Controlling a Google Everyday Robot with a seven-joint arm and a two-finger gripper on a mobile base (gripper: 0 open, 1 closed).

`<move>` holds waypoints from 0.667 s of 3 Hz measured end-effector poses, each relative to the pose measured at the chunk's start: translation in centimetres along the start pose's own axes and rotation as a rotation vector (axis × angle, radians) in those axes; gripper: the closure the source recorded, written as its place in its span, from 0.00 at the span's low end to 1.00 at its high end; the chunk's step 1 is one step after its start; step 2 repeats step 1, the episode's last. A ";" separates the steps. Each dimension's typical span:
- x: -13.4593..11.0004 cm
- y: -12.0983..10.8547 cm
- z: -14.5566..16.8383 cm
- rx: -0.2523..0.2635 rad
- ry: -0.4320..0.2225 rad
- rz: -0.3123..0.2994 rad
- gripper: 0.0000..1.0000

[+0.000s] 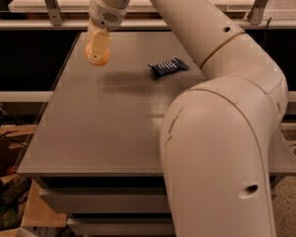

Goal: Pick orange

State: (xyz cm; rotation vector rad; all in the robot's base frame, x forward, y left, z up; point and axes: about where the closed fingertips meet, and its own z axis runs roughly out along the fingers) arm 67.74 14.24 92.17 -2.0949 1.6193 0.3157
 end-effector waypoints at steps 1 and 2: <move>-0.4 0.2 -2.0 0.007 -0.041 -0.027 1.00; -0.4 0.2 -2.0 0.007 -0.041 -0.027 1.00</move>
Offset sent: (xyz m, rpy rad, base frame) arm 0.0000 0.0000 0.0000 0.0000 0.0000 0.0000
